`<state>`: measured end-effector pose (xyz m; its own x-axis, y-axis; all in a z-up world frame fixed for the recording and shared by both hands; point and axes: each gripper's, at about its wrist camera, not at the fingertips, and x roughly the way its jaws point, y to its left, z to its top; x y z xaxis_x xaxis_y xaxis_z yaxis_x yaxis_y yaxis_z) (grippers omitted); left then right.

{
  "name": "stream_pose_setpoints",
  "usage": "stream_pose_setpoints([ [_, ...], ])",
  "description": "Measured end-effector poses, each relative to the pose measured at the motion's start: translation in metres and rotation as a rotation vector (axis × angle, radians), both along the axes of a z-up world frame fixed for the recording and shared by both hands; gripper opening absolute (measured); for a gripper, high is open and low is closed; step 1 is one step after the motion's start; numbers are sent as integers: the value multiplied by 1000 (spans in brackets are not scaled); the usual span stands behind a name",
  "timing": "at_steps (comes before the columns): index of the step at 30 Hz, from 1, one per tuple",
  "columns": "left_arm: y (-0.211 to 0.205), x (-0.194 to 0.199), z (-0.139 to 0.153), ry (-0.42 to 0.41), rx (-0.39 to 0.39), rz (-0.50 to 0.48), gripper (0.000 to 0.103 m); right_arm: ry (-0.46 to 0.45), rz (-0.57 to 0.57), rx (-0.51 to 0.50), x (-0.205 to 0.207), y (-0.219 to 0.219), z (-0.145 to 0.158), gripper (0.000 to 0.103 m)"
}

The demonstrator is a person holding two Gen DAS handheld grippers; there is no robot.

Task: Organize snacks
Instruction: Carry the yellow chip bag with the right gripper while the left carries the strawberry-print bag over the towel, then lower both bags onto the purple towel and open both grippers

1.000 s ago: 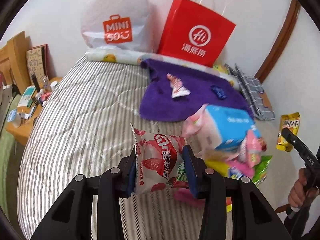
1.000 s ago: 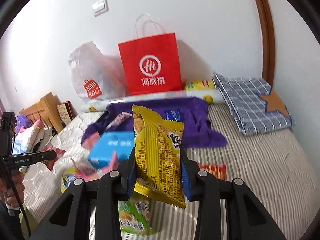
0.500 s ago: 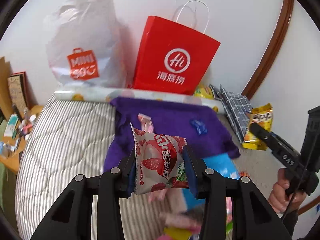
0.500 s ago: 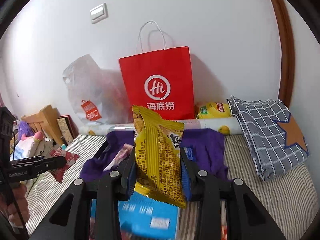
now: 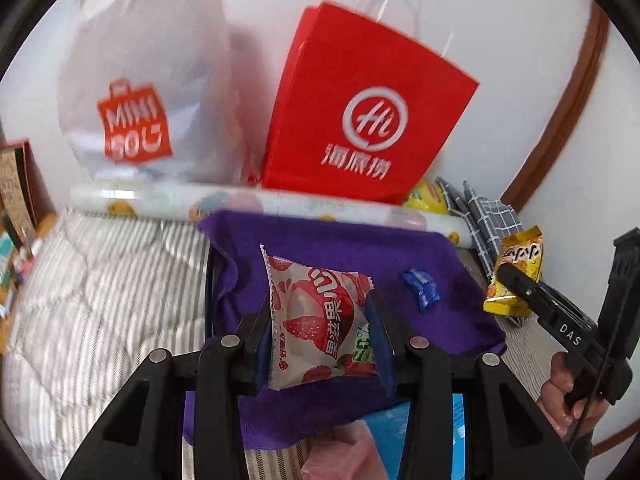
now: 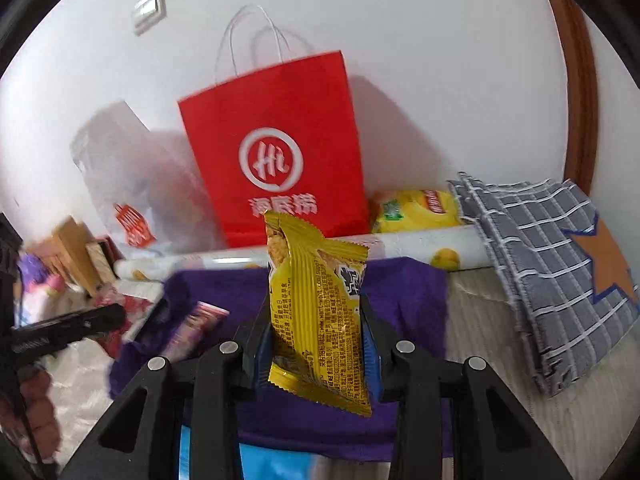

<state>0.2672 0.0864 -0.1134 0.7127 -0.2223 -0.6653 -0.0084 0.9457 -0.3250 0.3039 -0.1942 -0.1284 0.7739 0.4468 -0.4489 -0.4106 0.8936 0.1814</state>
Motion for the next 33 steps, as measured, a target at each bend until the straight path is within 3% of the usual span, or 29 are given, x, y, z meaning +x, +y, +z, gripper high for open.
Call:
stream_pose_setpoints([
  [4,5,1,-5,1,-41,5,42,49,-20,-4,9,-4,-13,35],
  [8,1,-3,-6,-13,-15,17,42,90,-20,45,11,-11,-19,35],
  [14,-12,0,-17,10,35,7,42,104,-22,35,10,-6,-21,35],
  [25,-13,1,-23,28,36,7,42,158,-20,32,18,-5,-31,35],
  [33,-11,7,-32,86,42,18,42,170,-10,16,18,-2,-35,36],
])
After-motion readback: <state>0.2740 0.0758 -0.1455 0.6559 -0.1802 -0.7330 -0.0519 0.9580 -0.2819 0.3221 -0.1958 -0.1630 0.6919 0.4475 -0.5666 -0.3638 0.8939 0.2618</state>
